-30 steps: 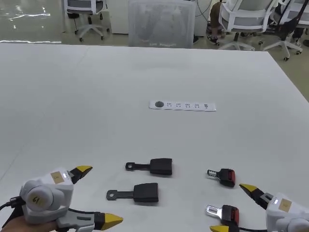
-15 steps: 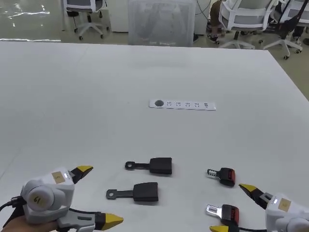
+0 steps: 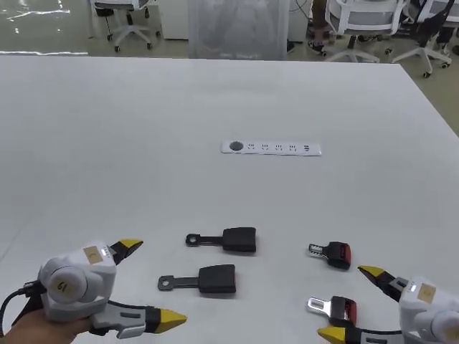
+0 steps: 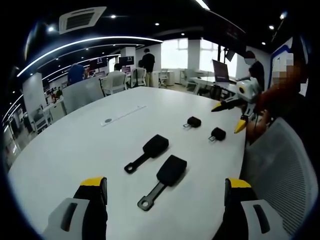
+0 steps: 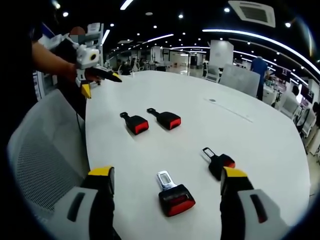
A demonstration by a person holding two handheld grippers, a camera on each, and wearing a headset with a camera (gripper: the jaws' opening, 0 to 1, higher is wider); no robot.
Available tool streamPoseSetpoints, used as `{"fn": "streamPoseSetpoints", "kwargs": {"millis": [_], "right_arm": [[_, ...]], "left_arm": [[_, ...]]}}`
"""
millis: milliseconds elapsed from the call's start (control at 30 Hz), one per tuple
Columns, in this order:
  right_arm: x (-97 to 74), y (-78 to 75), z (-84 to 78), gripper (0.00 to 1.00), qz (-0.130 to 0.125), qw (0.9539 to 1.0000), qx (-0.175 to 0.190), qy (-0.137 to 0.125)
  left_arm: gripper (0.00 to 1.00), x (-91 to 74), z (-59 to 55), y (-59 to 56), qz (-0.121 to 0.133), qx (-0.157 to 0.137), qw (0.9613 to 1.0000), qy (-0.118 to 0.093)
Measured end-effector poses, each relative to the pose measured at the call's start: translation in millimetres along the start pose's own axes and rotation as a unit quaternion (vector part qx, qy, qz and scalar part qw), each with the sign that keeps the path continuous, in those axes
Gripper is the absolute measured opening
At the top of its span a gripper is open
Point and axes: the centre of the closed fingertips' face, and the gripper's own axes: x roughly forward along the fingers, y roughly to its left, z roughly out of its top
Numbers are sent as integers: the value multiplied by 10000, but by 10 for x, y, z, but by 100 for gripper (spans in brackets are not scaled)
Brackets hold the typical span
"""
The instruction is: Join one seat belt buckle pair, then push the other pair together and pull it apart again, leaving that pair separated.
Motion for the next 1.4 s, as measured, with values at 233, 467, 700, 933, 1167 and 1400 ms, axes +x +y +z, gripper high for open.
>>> {"fn": "streamPoseSetpoints", "kwargs": {"millis": [233, 467, 700, 933, 1167, 1400], "right_arm": [[17, -11, -52, 88, 72, 9999, 14, 92], [54, -77, -120, 87, 167, 9997, -23, 189], [97, -135, -215, 83, 288, 9991, 9, 310], [129, -173, -309, 80, 448, 9980, -28, 455], [147, -172, -401, 78, 637, 9961, 13, 612], [166, -162, -462, 76, 785, 9942, -34, 735]], "left_arm": [[99, 87, -12, -20, -111, 60, 9999, 92], [99, 219, -26, -6, -291, 181, 9990, 279], [98, 371, -9, -14, -390, 263, 9982, 368], [97, 535, -56, -69, -581, 299, 9966, 506], [95, 696, -116, -106, -783, 349, 9938, 710], [93, 847, -172, -141, -940, 338, 9913, 858]]}}
